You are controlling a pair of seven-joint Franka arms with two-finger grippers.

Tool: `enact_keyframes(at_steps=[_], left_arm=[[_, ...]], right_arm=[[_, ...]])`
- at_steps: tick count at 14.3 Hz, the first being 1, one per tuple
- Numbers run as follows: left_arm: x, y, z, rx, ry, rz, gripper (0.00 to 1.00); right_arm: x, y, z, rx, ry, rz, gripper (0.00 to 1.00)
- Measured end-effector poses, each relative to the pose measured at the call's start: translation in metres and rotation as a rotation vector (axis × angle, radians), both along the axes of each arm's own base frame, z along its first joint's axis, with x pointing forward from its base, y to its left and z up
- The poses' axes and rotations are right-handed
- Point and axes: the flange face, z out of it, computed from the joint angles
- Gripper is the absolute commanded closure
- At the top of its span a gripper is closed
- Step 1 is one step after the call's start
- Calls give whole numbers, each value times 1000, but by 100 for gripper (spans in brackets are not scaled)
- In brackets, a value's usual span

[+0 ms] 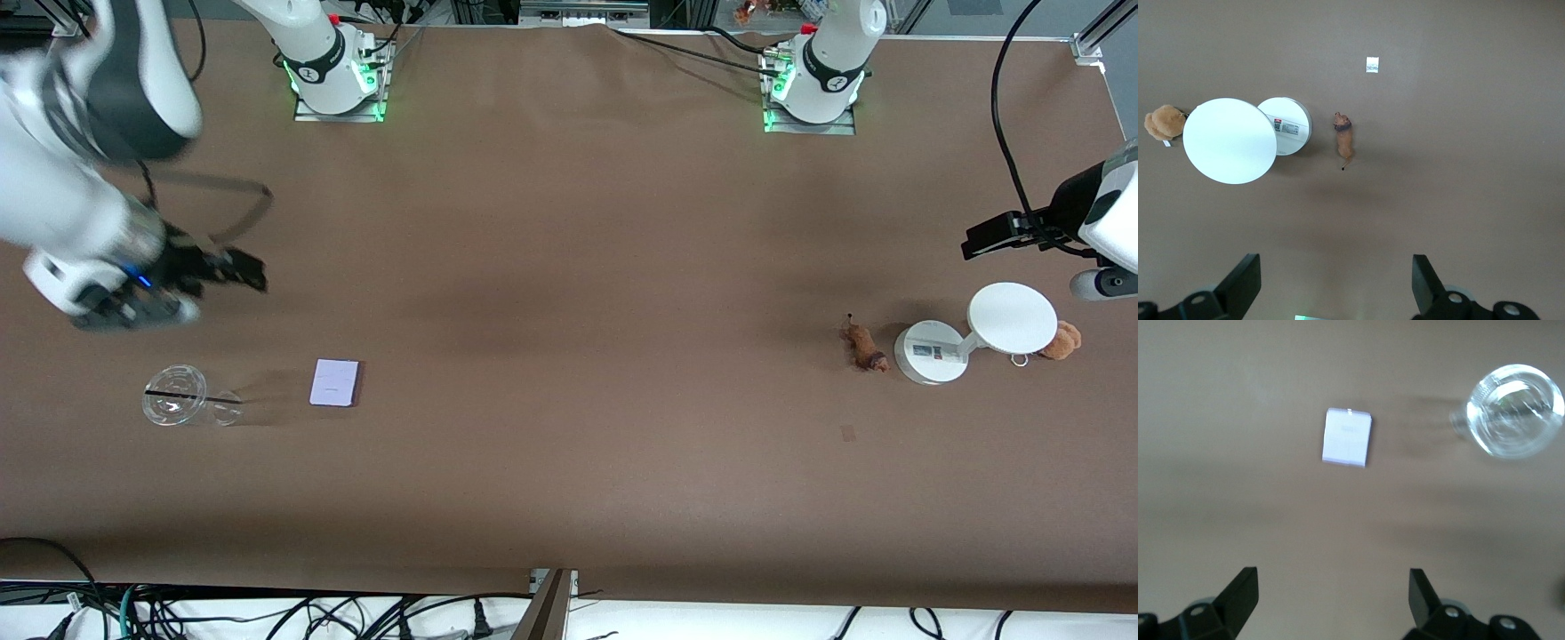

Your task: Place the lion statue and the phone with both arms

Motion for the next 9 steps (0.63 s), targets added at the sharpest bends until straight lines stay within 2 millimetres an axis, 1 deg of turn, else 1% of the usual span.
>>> enact_keyframes(at_steps=[1, 2, 3, 4, 6, 9], left_arm=[[0, 0, 0, 0, 0, 0, 0], [0, 0, 0, 0, 0, 0, 0], [0, 0, 0, 0, 0, 0, 0], [0, 0, 0, 0, 0, -1, 0], [0, -1, 0, 0, 0, -1, 0], [0, -1, 0, 0, 0, -1, 0]], right_arm=[[-17, -7, 24, 6, 6, -25, 0], [-32, -11, 42, 11, 12, -47, 0], [-43, -11, 56, 13, 11, -57, 0], [-50, -11, 64, 11, 5, -57, 0], [-52, -6, 69, -3, -7, -44, 0], [-50, 2, 69, -36, -5, -22, 0]])
